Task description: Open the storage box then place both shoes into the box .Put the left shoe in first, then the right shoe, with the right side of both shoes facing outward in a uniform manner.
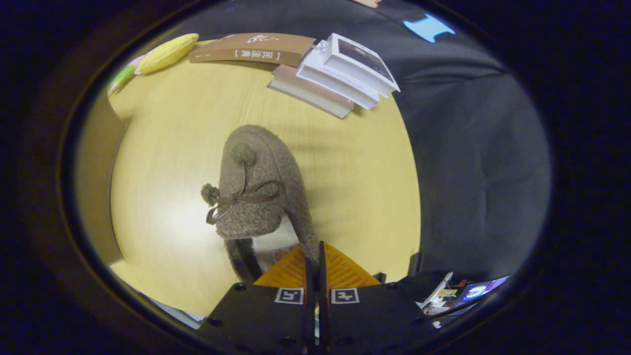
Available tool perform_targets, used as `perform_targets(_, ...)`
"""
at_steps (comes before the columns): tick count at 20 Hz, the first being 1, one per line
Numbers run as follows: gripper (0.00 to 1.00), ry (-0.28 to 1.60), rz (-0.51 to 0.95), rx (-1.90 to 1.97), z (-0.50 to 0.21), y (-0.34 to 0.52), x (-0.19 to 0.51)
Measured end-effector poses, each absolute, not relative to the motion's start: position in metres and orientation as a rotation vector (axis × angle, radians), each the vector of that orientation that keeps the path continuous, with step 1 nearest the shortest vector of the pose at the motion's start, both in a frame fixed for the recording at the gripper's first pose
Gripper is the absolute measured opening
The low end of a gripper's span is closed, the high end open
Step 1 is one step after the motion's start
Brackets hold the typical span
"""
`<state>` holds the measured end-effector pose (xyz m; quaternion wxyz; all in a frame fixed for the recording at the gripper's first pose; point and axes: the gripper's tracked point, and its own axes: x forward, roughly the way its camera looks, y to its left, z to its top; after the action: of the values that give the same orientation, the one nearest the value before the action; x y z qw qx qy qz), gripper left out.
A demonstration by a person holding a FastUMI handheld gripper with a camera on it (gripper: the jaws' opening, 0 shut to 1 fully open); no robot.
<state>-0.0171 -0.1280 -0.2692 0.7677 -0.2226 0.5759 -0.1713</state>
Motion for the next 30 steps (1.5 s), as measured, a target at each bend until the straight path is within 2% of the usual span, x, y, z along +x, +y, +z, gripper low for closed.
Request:
perform_targets(10, 0.07, 1.112, -0.49, -0.514, -0.168, -0.072, -0.012)
perform_targets(19, 0.07, 1.052, -0.469, -0.542, -0.108, 0.038, -0.01)
perform_targets(25, 0.06, 1.032, -0.411, -0.507, -0.098, 0.126, -0.018)
perform_targets(30, 0.06, 1.082, -0.365, -0.476, -0.125, 0.192, -0.029)
